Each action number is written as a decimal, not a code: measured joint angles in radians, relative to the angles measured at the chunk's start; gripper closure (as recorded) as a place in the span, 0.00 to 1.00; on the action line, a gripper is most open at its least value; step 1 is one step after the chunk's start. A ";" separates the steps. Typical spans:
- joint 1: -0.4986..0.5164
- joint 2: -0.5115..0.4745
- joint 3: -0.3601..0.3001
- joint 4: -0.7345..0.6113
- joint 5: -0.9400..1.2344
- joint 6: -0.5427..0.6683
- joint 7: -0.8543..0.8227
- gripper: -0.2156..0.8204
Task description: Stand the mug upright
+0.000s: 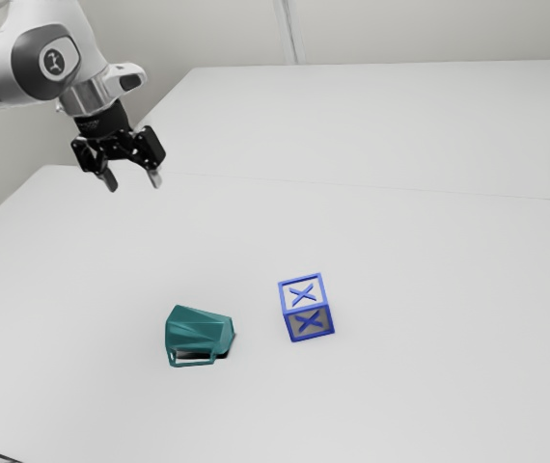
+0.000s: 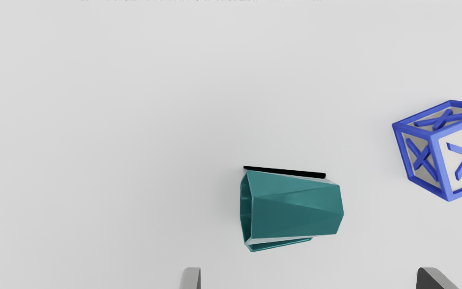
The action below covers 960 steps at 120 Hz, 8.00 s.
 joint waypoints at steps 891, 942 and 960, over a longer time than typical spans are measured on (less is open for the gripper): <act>-0.049 0.042 -0.060 -0.580 0.196 0.686 -0.087 0.76; -0.047 -0.025 -0.059 -0.578 0.184 0.686 -0.076 0.33; -0.050 -0.054 -0.061 -0.573 0.184 0.678 -0.072 0.27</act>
